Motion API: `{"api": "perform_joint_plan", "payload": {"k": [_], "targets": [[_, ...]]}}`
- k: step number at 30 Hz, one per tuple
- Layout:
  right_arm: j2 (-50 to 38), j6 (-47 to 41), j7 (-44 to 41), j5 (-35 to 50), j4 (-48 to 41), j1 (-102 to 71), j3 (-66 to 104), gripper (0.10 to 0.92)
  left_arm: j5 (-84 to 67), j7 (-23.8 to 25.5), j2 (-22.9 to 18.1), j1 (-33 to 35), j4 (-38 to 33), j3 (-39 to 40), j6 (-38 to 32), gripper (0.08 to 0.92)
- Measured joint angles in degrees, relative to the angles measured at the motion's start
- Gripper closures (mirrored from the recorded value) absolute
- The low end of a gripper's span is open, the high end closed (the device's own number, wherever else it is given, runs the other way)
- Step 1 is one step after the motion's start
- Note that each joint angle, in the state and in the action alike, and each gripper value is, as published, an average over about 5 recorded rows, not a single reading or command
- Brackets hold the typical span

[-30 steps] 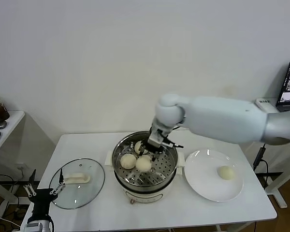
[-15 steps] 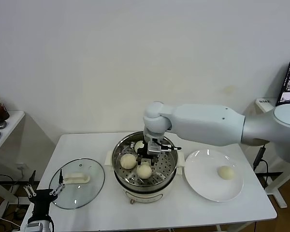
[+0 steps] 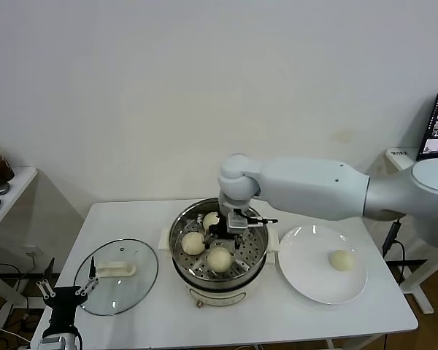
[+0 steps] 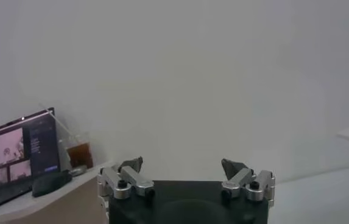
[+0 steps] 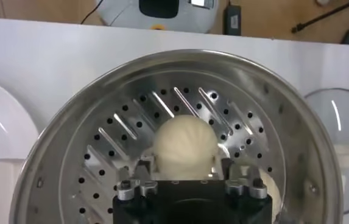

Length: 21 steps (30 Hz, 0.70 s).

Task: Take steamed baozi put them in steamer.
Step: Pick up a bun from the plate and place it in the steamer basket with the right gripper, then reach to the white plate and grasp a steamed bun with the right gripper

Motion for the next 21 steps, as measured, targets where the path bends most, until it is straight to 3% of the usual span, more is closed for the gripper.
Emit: {"api": "perform_joint_plan", "payload": {"k": [9,21], "targets": [[-6.78,-5.07,-1.42,6.87,1.48,4.18,0.8,0.203,0.0,0.25,0.62,-0.58,-0.18,0.02,-0.24,0.177],[-26.75,-30.36,-3.68,10.85,5.36,2.84,4.78,0.203,0.15,0.33,1.45,-1.24,-0.29,0.97,-0.36,0.177]]}}
